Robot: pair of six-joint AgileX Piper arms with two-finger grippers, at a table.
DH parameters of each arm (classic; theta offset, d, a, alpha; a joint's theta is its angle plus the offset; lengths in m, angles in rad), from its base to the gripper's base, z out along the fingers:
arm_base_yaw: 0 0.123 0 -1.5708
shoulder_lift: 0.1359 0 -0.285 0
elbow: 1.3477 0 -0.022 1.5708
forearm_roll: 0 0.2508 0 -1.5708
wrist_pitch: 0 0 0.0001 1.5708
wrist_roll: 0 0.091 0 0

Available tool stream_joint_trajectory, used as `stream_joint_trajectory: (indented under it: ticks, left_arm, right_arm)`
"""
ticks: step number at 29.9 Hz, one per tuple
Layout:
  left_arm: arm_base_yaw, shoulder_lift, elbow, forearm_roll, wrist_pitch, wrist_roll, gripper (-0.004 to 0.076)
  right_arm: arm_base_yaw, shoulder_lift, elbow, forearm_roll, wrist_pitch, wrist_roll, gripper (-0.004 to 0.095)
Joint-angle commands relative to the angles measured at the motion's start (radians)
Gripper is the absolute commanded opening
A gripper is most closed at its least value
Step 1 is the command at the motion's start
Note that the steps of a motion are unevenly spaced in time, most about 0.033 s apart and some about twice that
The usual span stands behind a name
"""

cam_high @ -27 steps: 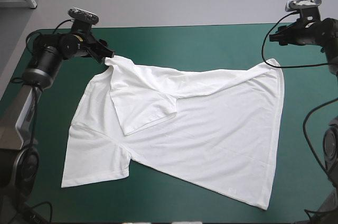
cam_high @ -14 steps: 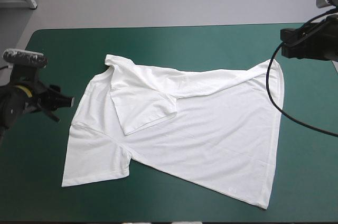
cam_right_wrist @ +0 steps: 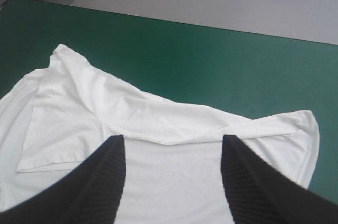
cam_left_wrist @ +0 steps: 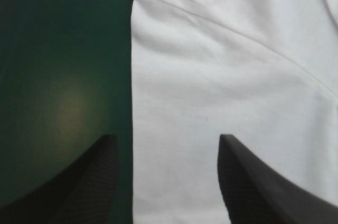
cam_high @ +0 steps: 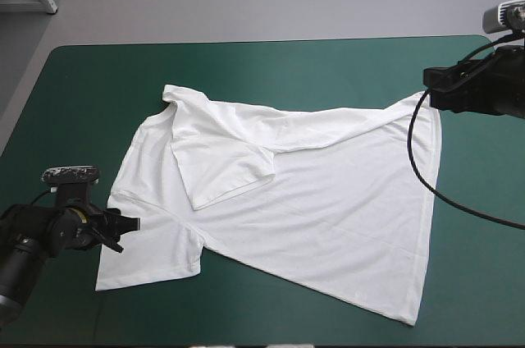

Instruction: Fold the cloth

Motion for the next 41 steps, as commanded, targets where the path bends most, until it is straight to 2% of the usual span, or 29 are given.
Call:
stream_joint_trajectory:
  ticks: [1,4,9,15,24,26,28,31,32,41]
  left_arm:
    - [-0.001,0.047,-0.018,0.01,-0.134,-0.047,0.041]
    - [0.011,0.123,-0.039,0.007,-0.193,-0.066,0.041]
    - [0.121,0.275,-0.079,-0.035,-0.227,-0.049,0.041]
    - [0.285,0.396,-0.087,-0.271,-0.273,0.219,0.041]
    - [0.287,0.511,-0.087,-0.437,-0.338,0.414,0.0388]
    - [0.287,0.528,-0.087,-0.447,-0.338,0.431,0.0358]
    - [0.287,0.545,-0.087,-0.443,-0.338,0.44,0.0277]
    - [0.287,0.557,-0.085,-0.443,-0.342,0.457,0.0061]
    - [0.287,0.562,-0.085,-0.445,-0.342,0.469,0.0015]
    - [0.287,0.509,-0.121,-0.403,-0.373,0.487,0.0019]
  right_arm:
    - [-0.007,-0.017,0.004,0.075,-0.059,-0.032,0.0509]
    - [-0.007,-0.017,0.009,0.087,-0.064,-0.044,0.0509]
    - [-0.007,-0.017,0.009,0.089,-0.064,-0.044,0.0509]
    - [-0.007,-0.017,0.009,0.089,-0.062,-0.044,0.0509]
    - [-0.007,-0.017,0.009,0.091,-0.068,-0.044,0.0508]
    - [-0.007,-0.017,0.009,0.092,-0.075,-0.044,0.0508]
    - [-0.007,-0.017,0.009,0.092,-0.075,-0.044,0.0508]
    - [-0.007,-0.017,0.009,0.092,-0.075,-0.044,0.0508]
    - [-0.007,-0.017,0.009,0.092,-0.075,-0.044,0.0508]
    - [-0.007,-0.019,0.009,0.095,-0.073,-0.044,0.0408]
